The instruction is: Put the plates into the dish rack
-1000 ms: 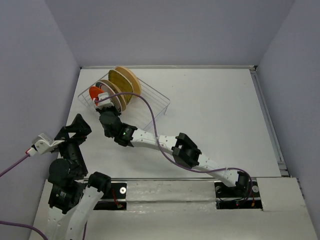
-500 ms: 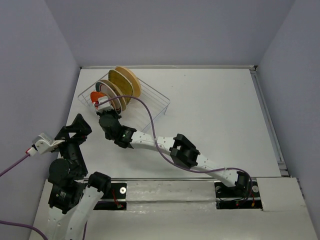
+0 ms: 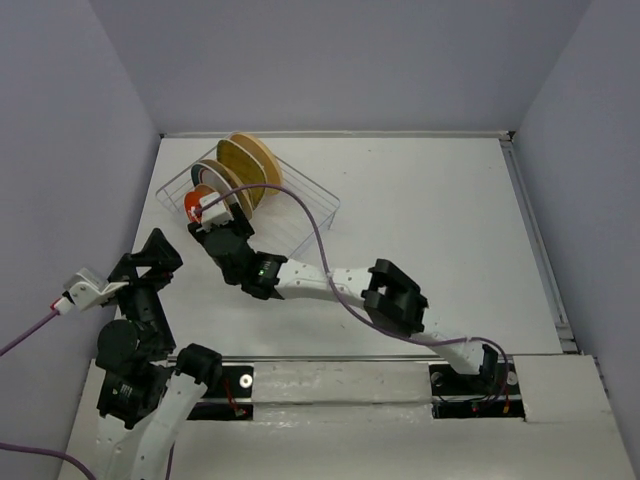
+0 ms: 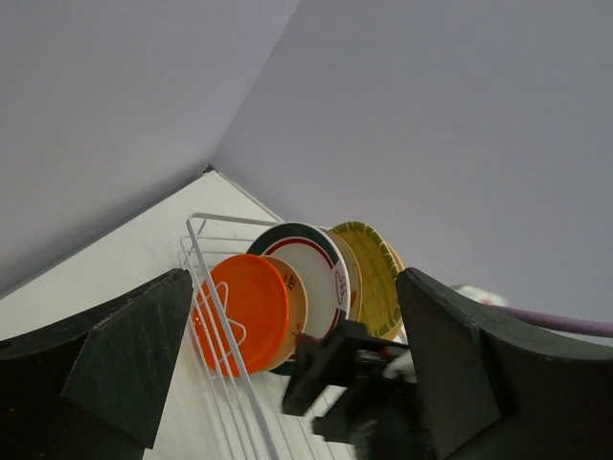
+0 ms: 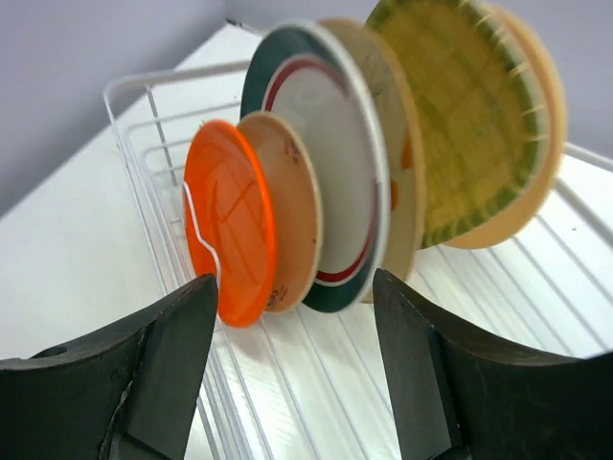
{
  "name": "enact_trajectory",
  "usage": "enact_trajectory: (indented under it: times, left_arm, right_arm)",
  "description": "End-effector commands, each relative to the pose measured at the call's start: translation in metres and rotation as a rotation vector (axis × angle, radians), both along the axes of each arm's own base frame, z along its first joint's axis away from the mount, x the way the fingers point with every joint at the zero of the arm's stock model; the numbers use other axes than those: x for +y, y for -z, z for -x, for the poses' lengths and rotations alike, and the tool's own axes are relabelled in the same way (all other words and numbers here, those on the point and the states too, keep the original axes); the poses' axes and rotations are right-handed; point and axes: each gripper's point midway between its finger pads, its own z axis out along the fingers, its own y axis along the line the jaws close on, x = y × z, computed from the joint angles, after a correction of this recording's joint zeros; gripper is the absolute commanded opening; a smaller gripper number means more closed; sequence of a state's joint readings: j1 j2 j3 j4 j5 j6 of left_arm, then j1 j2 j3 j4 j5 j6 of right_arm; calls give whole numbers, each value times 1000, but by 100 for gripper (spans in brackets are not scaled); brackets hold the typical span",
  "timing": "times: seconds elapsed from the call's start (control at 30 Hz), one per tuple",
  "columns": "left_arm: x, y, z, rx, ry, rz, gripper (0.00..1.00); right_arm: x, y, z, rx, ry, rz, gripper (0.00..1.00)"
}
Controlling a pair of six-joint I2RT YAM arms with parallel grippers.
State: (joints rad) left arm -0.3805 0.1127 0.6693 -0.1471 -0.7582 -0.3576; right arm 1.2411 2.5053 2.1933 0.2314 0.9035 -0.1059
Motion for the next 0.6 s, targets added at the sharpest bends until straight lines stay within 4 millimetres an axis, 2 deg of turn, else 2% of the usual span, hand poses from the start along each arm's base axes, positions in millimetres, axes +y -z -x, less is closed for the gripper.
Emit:
enact_trajectory:
  times: [0.0,0.03,0.07,0.1,0.13,0.17,0.2,0.23,0.27,0.3,0.33,0.37,0.43,0.47,0.5,0.57]
  left_arm:
    - [9,-11,9,-74,-37,16,99]
    - [8,-11,8,-71,-33,10,99]
    - [6,-10,6,-63,-25,-2,99]
    - [4,-8,3,-50,-18,-12,99]
    - [2,-7,1,-42,-11,-20,99]
    - [-2,-7,-2,-38,9,-30,99]
    - [-5,-5,-6,-21,17,-43,99]
    - [-7,-5,-7,-19,29,-47,99]
    - [-10,-4,-10,-7,39,-57,99]
    - [-12,-3,-12,-2,47,-60,99]
    - [-14,-2,-14,5,50,-64,99]
    - [-17,-1,-18,15,66,-74,99]
    - [-23,1,-23,26,86,-95,99]
    - [-28,2,-27,39,106,-111,99]
    - [-30,3,-29,42,115,-116,99]
    - [-34,3,-32,48,134,-125,99]
  right_arm:
    - [-39,-167,42,-20,-152,-387,72]
    - [-42,-173,52,-9,-210,-395,72]
    - [-49,-147,59,30,-240,-342,73]
    - [-59,-148,66,39,-262,-338,75]
    - [-83,-180,78,22,-288,-386,77]
    - [-96,-146,85,66,-298,-323,79]
    - [-111,-141,85,82,-306,-317,84]
    - [-130,-169,101,87,-407,-373,85]
    - [-151,-129,96,178,-409,-354,87]
    - [-159,-125,110,220,-509,-369,90]
    - [-182,-122,105,229,-474,-392,93]
    - [-211,-113,115,268,-530,-416,97]
    - [-240,-102,126,279,-539,-430,100]
    - [-264,-116,134,227,-531,-463,100]
    - [-278,-83,139,261,-500,-427,100]
    - [-302,-62,139,266,-419,-423,100]
